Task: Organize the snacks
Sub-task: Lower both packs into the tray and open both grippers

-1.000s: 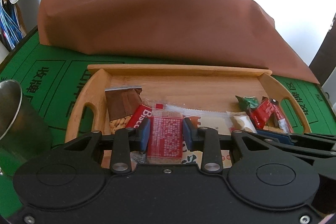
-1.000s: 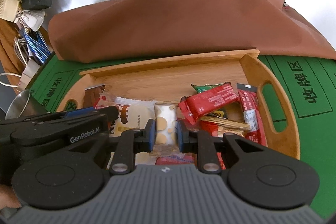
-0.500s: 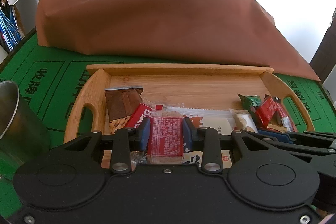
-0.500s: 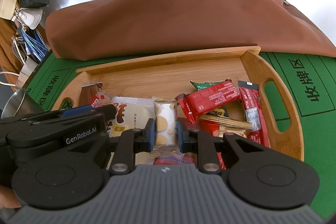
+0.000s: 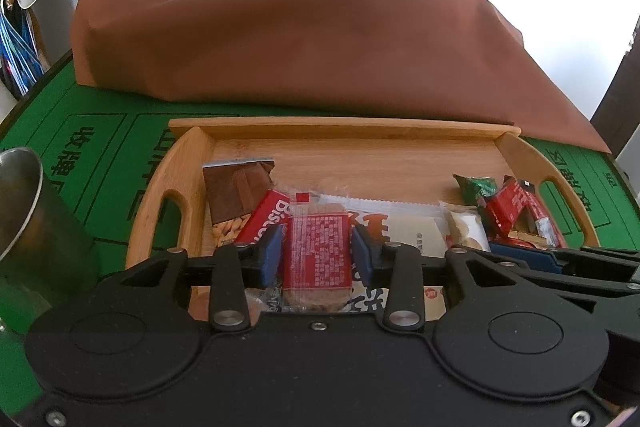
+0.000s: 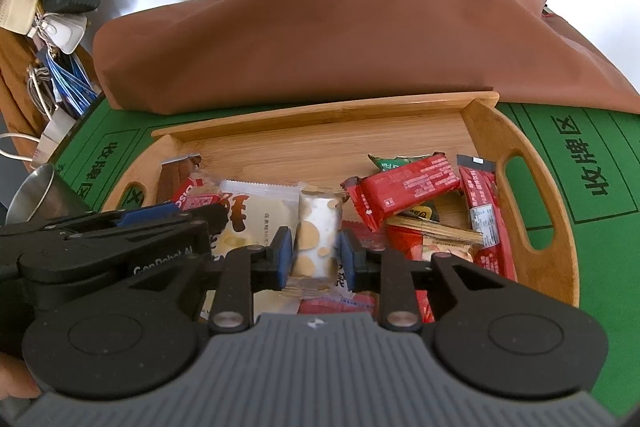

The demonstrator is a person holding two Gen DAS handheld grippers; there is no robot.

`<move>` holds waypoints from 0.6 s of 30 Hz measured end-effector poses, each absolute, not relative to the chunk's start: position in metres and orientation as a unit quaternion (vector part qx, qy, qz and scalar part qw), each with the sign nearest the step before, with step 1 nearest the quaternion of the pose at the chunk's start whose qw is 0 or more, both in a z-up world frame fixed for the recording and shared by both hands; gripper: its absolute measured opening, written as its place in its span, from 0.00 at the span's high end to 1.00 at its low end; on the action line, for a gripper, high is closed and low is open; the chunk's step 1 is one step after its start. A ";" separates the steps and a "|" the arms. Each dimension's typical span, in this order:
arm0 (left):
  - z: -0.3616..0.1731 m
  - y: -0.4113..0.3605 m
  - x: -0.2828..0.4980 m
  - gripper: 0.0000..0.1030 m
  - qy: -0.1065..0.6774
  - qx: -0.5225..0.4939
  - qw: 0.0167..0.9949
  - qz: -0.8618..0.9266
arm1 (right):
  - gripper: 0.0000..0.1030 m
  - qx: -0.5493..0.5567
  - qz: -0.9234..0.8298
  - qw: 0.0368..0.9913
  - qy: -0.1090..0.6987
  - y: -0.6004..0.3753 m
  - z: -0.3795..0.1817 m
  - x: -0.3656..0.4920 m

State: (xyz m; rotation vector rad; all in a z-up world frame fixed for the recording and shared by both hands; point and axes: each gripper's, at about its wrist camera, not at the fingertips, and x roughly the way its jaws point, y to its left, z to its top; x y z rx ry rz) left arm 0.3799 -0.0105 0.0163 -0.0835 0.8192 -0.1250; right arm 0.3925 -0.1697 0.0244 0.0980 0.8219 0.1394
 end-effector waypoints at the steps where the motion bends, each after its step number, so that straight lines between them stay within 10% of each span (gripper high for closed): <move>1: 0.016 -0.010 0.379 0.62 0.398 -0.042 0.914 -0.059 | 0.55 0.049 0.068 0.914 0.398 -0.170 0.025 0.392; 18: 0.035 0.005 0.343 0.16 0.375 -0.024 0.926 -0.037 | 0.31 0.026 0.077 0.927 0.367 -0.177 0.044 0.356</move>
